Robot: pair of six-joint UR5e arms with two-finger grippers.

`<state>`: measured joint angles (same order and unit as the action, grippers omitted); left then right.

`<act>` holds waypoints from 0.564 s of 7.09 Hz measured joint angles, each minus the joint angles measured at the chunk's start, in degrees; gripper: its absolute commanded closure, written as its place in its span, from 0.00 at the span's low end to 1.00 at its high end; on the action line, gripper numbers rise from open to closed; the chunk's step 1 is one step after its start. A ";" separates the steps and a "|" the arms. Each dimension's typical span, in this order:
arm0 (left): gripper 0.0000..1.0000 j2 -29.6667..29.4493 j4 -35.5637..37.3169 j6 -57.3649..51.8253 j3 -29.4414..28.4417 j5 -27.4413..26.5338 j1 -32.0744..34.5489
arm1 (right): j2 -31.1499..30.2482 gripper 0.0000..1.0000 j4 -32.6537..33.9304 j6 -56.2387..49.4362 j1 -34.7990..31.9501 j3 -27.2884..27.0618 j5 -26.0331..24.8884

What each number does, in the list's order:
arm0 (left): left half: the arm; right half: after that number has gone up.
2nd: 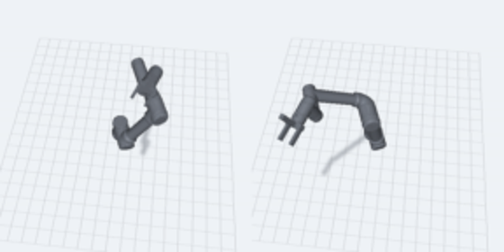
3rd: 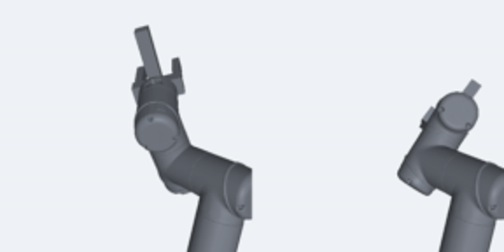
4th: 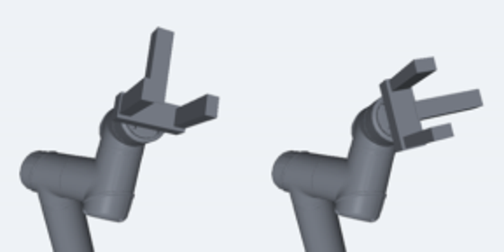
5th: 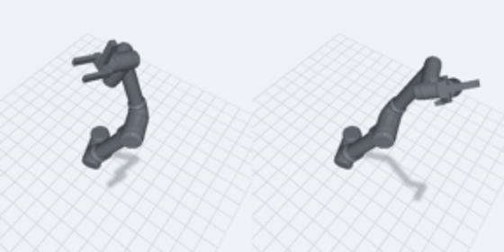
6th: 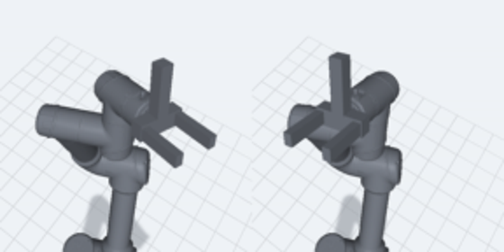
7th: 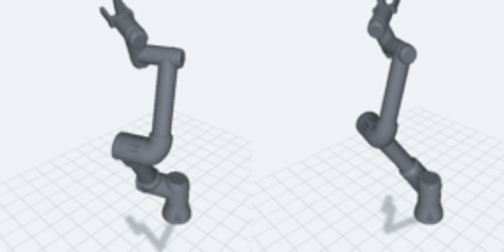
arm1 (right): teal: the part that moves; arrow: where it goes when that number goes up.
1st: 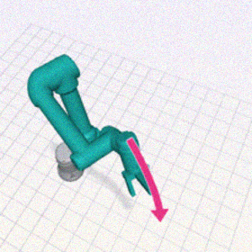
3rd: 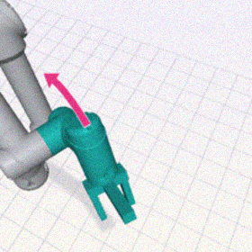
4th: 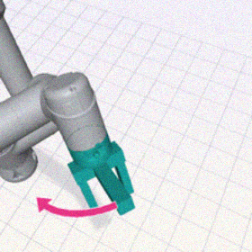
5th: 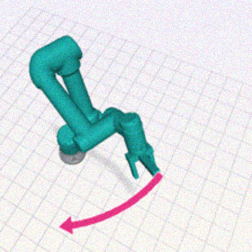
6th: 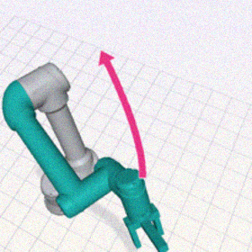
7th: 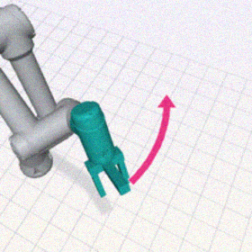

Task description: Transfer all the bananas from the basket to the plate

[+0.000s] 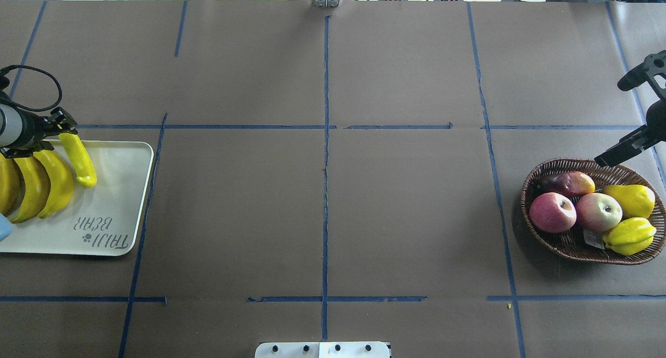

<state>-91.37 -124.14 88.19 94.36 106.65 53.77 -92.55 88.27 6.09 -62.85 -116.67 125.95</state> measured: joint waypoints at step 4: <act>0.00 1.82 -0.20 -16.25 0.42 17.37 11.90 | -0.45 0.00 -0.02 0.04 -0.29 -0.04 0.08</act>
<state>-89.56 -124.33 71.94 94.78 124.01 65.67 -93.00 88.24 6.13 -63.13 -116.71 126.02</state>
